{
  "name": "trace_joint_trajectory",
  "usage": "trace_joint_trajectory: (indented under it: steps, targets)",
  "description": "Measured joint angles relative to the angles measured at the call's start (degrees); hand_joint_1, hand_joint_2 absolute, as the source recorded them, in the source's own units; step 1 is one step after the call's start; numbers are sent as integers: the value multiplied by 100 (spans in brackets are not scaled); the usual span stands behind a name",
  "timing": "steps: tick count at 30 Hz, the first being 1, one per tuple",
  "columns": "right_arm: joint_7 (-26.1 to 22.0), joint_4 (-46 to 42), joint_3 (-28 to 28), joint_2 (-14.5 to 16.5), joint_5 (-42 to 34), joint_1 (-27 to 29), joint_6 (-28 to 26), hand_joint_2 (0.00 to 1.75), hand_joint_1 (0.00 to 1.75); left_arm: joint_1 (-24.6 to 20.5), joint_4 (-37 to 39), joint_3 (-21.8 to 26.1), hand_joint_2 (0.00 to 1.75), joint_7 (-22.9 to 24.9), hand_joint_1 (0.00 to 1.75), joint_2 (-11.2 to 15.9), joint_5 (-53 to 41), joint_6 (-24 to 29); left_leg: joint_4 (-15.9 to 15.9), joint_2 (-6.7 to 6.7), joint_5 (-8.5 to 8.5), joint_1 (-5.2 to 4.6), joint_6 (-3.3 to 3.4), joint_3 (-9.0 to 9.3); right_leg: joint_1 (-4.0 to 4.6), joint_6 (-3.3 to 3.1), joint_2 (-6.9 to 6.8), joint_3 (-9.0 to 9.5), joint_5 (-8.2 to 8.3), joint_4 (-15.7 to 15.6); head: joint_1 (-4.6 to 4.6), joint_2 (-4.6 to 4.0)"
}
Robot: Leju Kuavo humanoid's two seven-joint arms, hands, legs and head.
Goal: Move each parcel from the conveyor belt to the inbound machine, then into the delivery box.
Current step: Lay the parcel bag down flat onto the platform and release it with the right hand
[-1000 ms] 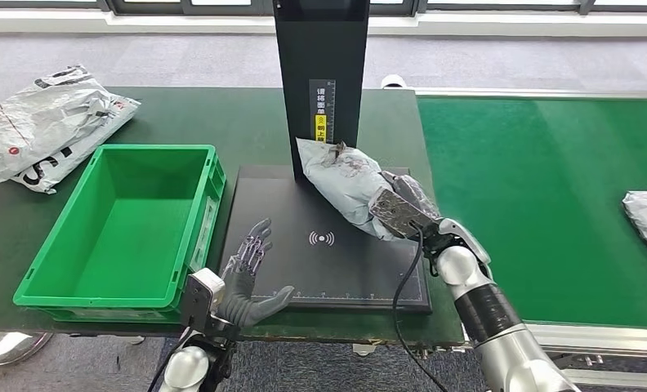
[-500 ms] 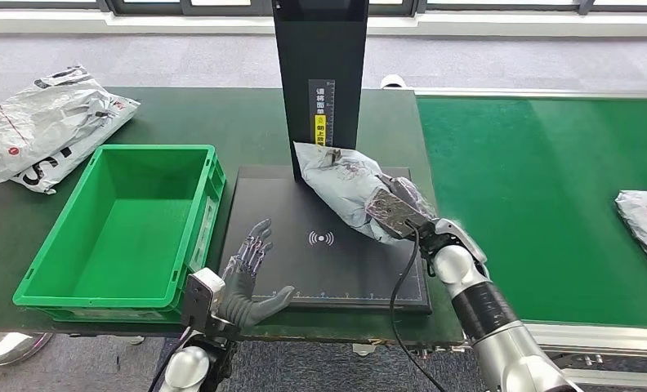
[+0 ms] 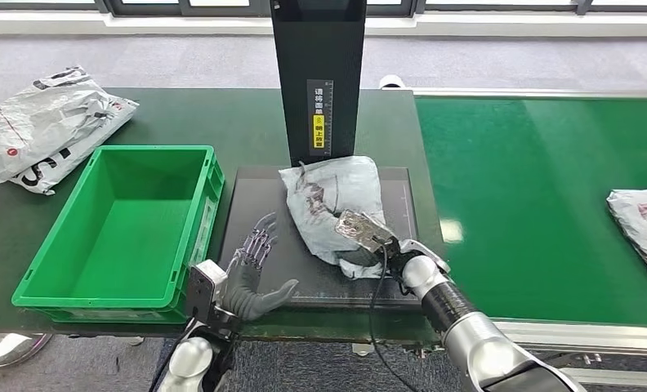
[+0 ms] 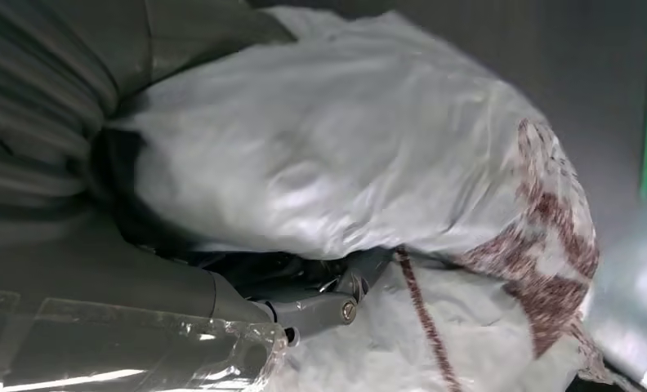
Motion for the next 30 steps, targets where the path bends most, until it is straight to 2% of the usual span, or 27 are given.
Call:
trace_joint_trajectory:
  steps: [8,24,30]
  targets:
    - [-58,341,0,143,-203,-158,264,175,0,-149,201,0,175,-69,0,93,41,46,0,3,0,3,-1,2,4,-2,6,0,1,0,0,0]
    - [-83,464,0,182,-238,-211,283,175,0,-209,314,0,175,-85,0,155,50,61,0,3,0,3,-1,3,4,-5,7,0,3,0,0,0]
    - [-330,472,12,189,-440,-209,524,175,0,-226,382,-4,175,-131,0,165,94,129,0,3,1,3,-2,3,4,-5,7,0,3,0,0,0]
